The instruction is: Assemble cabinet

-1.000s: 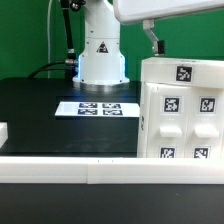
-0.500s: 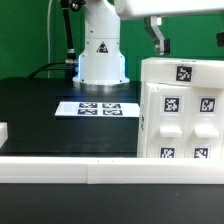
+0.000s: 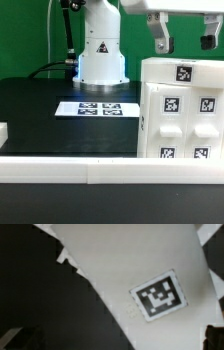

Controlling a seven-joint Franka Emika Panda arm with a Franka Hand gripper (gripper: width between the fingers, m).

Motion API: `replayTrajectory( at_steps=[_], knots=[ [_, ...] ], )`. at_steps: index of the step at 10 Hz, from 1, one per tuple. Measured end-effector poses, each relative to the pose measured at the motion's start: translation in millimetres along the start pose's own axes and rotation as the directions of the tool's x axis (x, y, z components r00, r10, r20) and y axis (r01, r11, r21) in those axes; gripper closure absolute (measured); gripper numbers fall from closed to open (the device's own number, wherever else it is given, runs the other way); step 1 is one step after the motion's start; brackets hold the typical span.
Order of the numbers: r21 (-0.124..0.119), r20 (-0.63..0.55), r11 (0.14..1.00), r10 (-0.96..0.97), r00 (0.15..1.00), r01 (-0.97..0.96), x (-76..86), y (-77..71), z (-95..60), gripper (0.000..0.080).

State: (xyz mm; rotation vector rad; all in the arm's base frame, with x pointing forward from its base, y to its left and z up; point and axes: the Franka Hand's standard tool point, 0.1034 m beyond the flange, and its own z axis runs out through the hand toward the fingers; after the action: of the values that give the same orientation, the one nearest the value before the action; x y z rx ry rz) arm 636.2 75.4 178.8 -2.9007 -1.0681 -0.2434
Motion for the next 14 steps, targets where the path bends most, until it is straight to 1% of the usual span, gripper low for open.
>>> replayTrajectory(
  at_steps=[2, 3, 4, 5, 8, 9, 10, 12, 13, 14],
  knots=[
    [0.002, 0.013, 0.973, -0.232, 0.973, 0.232, -1.7, -3.6, 3.1, 0.0002],
    [0.005, 0.023, 0.948, -0.319, 0.948, 0.319, -1.8, -6.3, 4.2, 0.0002],
    [0.011, 0.025, 0.930, -0.367, 0.930, 0.366, -2.3, -8.3, 5.4, 0.0002],
    [0.013, 0.032, 0.925, -0.380, 0.924, 0.380, -3.4, -10.3, 7.1, 0.0002],
    [0.005, 0.028, 0.950, -0.311, 0.950, 0.311, 0.1, -21.1, 14.5, 0.0002],
    [0.009, 0.030, 0.955, -0.297, 0.954, 0.297, -1.4, -24.7, 18.1, 0.0002],
    [0.001, 0.025, 0.959, -0.284, 0.959, 0.284, -1.6, -26.5, 20.9, 0.0002],
    [0.008, 0.034, 0.963, -0.271, 0.962, 0.271, -9.0, -26.3, 25.8, 0.0002],
    [0.002, 0.031, 0.970, -0.241, 0.970, 0.241, -8.0, -26.1, 25.5, 0.0002],
    [0.000, 0.030, 0.974, -0.227, 0.973, 0.227, -7.6, -25.9, 25.3, 0.0091]
  ],
)
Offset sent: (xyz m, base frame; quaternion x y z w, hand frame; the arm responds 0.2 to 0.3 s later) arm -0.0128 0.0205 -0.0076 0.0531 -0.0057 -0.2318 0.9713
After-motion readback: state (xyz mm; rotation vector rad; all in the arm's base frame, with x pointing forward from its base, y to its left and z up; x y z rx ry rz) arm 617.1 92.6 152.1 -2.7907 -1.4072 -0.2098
